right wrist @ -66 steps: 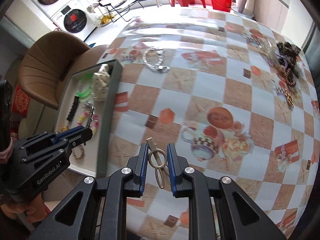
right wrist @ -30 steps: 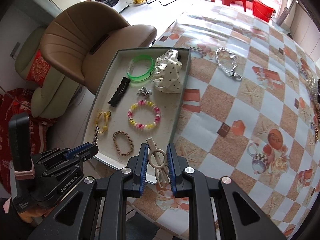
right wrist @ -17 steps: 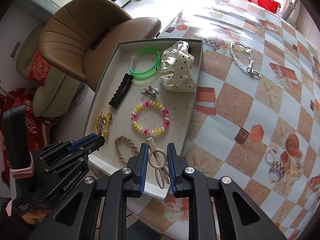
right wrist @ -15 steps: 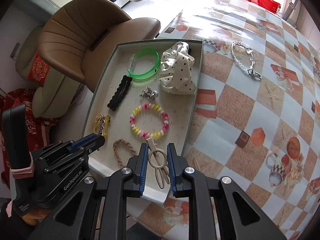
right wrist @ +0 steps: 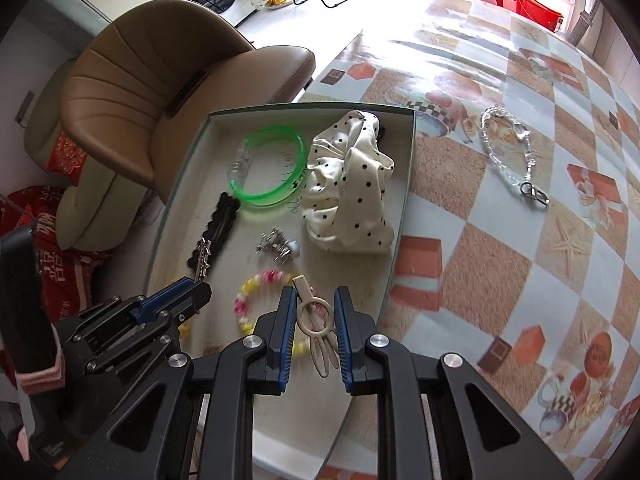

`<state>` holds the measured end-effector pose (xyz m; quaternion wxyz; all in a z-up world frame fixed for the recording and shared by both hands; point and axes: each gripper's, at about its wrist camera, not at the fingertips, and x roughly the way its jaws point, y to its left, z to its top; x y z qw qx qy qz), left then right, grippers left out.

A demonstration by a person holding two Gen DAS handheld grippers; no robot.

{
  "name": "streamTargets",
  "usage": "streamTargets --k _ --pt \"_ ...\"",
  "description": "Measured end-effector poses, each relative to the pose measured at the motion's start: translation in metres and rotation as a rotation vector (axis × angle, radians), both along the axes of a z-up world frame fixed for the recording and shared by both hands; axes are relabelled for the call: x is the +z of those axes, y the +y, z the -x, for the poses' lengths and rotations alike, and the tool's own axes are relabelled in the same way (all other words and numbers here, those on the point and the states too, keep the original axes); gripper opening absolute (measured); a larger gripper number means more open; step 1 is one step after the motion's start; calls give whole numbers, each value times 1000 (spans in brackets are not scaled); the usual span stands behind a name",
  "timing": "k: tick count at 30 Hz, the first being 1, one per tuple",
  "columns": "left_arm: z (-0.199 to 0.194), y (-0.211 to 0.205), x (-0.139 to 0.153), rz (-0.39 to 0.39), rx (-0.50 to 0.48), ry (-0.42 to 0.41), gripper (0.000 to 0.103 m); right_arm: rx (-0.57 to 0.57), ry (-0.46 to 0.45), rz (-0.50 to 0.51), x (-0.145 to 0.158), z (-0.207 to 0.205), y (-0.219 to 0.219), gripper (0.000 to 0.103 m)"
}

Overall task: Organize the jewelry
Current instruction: 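Carry both clips into the tray and open both tools to release them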

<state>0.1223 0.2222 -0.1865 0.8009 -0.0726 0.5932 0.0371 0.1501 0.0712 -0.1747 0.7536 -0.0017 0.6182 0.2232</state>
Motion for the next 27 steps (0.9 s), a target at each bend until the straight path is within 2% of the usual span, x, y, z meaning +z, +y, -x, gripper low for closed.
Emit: streamTargets --k 5,15,27 --pt "-7 -2 -12 -16 -2 12 15 -8 12 26 -15 -11 6 21" --pt "-11 -6 -12 -42 -9 -5 15 1 23 59 -36 -16 19 21" --pt "-11 -8 -12 -58 -5 -2 15 22 6 65 -37 -14 28 21"
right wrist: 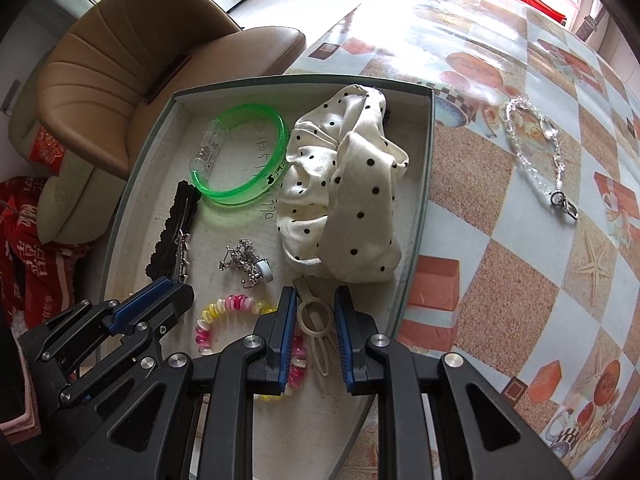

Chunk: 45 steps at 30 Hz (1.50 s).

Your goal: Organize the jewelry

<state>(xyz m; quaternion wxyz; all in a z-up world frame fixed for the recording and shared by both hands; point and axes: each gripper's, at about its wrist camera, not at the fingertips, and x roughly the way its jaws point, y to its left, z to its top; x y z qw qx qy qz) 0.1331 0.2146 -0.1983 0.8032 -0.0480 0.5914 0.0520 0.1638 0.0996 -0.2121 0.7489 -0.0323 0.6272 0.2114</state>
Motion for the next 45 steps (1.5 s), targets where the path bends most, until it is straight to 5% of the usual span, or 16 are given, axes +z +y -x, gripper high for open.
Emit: streamTargets --k 20,27,37,38,40,45 --pt "0 -4 -1 -19 8 13 15 14 0 22 2 6 -3 22" --pt "1 -2 2 -29 20 12 15 12 4 -26 10 5 -2 40" --pt "5 1 5 -11 22 20 15 -53 -17 -93 44 7 -21 48" --pt "5 1 5 -14 20 21 20 -63 -17 -95 46 8 -25 49" --pt "7 1 8 -20 24 11 78 -80 -13 -95 50 11 -30 49" --pt "9 -3 16 -40 -2 -8 82 -101 -14 -85 58 20 -48 49"
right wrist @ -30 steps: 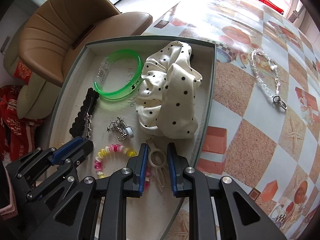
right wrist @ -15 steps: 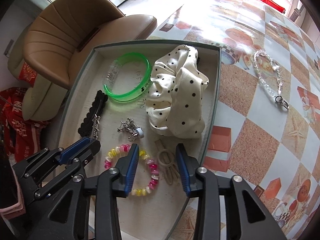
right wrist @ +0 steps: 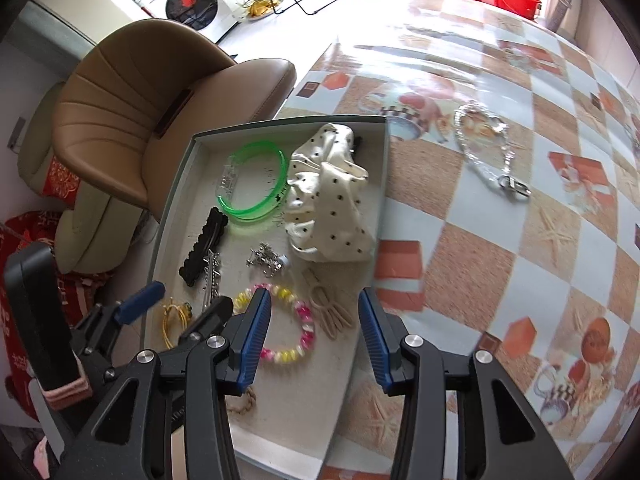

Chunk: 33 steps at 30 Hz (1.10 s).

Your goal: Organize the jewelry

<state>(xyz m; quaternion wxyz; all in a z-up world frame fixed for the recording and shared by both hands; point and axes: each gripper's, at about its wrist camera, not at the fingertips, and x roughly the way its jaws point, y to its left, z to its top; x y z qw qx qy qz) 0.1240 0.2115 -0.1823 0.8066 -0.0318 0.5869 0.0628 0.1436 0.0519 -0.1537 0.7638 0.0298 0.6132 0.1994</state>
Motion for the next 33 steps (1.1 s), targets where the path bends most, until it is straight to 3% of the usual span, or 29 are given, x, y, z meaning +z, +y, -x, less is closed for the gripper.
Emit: streamTargets --k 5,6,7,23,33 --pt "3 0 5 18 1 23 82 -23 19 20 3 4 -10 49" --pt "6 1 7 23 -2 31 88 -26 24 24 3 5 -11 49" --pt "9 1 9 27 3 37 103 -28 29 27 4 7 -13 49" --pt "68 -1 49 25 6 106 103 44 100 105 21 53 -14 76" --pt "88 4 101 2 47 64 103 82 17 163 74 68 -13 88"
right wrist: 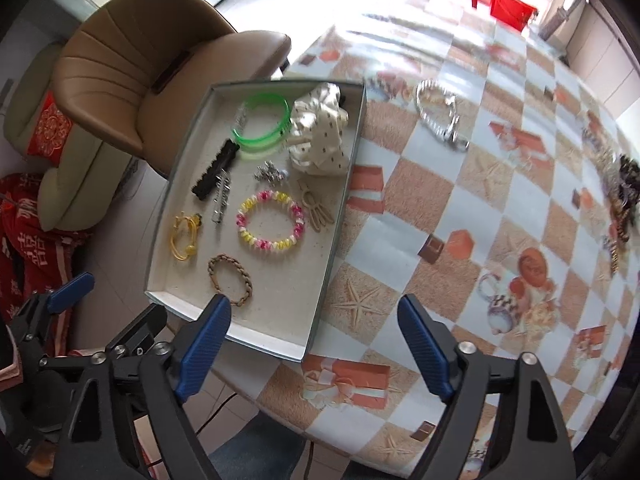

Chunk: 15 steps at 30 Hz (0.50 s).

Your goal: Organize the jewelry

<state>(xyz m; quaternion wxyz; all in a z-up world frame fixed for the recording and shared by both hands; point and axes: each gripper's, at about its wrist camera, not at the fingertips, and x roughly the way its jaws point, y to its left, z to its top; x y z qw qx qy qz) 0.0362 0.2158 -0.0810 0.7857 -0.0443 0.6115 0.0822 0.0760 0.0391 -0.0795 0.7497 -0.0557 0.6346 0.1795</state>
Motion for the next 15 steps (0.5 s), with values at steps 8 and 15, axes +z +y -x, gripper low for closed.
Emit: streamTargets --k 8,15 --pt "14 0 40 0 66 -38 103 61 -83 24 45 9 5 90" --pt "23 -3 65 5 96 -52 103 101 -97 9 72 14 7 90"
